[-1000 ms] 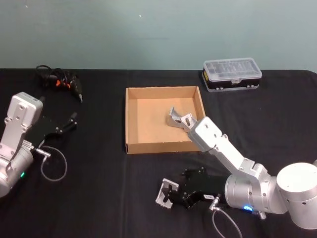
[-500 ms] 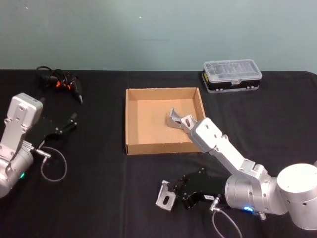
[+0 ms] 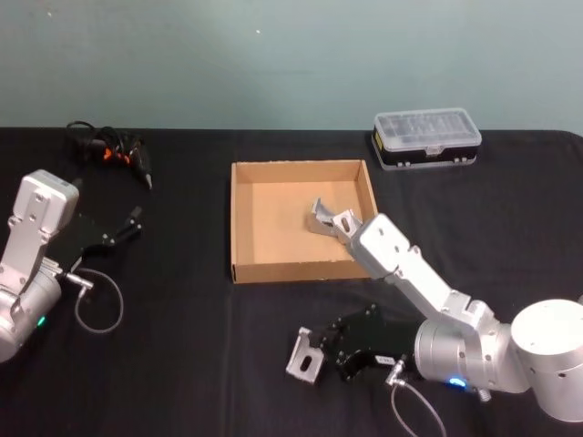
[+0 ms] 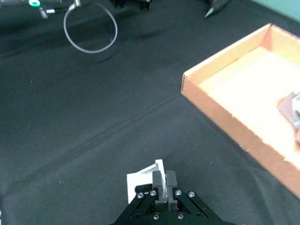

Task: Use one hand to pick up the angle iron from the table and place it into the box.

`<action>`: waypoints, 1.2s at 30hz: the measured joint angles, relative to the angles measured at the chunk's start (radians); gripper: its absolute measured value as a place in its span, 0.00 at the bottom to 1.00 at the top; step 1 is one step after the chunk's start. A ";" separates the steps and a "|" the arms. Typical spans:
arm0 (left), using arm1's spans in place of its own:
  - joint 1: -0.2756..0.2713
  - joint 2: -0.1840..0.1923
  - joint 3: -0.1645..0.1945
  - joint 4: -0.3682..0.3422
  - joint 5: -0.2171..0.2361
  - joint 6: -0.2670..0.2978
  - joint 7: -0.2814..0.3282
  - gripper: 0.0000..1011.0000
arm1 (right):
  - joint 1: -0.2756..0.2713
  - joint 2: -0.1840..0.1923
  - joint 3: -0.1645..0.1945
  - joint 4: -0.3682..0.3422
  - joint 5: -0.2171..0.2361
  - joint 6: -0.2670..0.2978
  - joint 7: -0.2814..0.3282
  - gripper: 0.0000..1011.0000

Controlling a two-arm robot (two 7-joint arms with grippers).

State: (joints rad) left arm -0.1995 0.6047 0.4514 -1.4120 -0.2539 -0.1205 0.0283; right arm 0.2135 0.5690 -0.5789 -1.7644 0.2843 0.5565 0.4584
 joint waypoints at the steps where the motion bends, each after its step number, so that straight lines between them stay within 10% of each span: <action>1: 0.000 0.000 0.000 0.000 0.000 0.000 0.000 0.99 | -0.003 0.001 0.004 -0.007 -0.002 -0.002 -0.002 0.06; 15: 0.000 0.000 0.000 0.000 0.000 0.000 0.000 0.99 | 0.060 -0.079 0.051 -0.029 -0.002 0.035 -0.037 0.06; 36: 0.000 0.000 0.000 0.000 0.000 0.000 0.000 0.99 | 0.252 -0.340 0.027 0.323 -0.142 0.007 -0.194 0.06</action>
State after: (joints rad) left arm -0.1996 0.6047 0.4514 -1.4120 -0.2539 -0.1205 0.0283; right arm 0.4652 0.2289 -0.5520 -1.4413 0.1423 0.5630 0.2646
